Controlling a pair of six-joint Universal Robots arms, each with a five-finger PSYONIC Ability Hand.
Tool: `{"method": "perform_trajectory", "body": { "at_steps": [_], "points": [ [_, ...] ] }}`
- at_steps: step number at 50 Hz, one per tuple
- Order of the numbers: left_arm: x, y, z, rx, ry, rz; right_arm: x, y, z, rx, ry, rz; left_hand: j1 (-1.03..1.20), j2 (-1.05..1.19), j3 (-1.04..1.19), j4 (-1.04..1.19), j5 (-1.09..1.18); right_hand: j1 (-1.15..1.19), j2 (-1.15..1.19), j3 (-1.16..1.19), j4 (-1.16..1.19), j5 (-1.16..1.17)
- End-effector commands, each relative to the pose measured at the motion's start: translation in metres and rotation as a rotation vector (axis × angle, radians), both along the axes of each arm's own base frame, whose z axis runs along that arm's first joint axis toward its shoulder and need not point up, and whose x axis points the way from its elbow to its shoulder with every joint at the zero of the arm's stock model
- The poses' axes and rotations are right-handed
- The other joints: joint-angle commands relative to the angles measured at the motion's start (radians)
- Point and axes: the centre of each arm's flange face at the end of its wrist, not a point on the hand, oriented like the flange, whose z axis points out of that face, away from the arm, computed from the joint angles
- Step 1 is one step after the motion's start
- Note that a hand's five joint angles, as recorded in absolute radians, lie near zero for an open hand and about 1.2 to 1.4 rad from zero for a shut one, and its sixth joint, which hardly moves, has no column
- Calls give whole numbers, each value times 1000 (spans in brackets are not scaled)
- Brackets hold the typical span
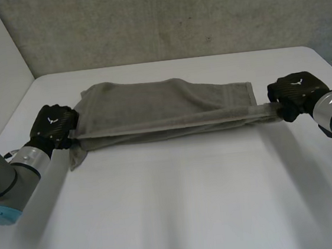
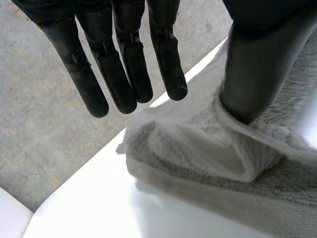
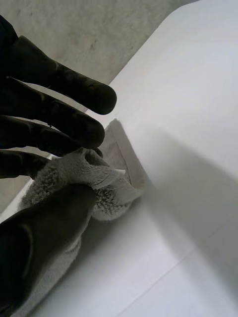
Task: Fold the towel.
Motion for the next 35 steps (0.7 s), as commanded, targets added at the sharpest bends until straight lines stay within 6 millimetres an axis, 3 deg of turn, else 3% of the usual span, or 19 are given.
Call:
{"method": "perform_trajectory", "body": {
  "at_steps": [1,5,6,7,8,9,16,24,31,35],
  "points": [
    [2,0,-4,14,-11,28,-7,-10,1,9,-63,-50,-50,-62,-70,-65,-47,76,94,64,58,73],
    [4,2,-2,18,-12,36,-7,-9,-4,24,-69,-55,6,-6,-14,-10,9,76,94,64,58,73],
    [4,3,-1,19,-10,36,-7,-9,-5,23,-70,-55,102,90,81,86,105,76,94,64,58,73],
    [4,4,1,17,-9,33,-7,-9,-5,23,-70,-55,335,323,315,320,338,76,94,64,58,73],
    [4,4,1,17,-9,33,-6,-8,-6,21,-68,-55,337,326,317,322,341,76,94,64,58,73],
    [4,6,4,15,-3,30,-6,-8,-7,21,-68,-53,596,584,576,581,599,76,94,64,58,73],
    [-1,19,11,40,-2,9,-4,-6,-9,22,-66,-52,598,587,578,583,602,76,94,64,58,73],
    [-3,39,32,73,2,-45,-5,-5,3,1,-61,-52,598,587,578,583,602,76,94,64,58,73],
    [8,55,79,-18,0,-53,-8,10,33,-11,-29,-37,598,587,578,583,602,76,94,64,58,73],
    [16,62,97,-68,-5,-31,-9,16,35,4,27,-19,598,587,578,583,602,76,94,64,58,73]
  ]
}}
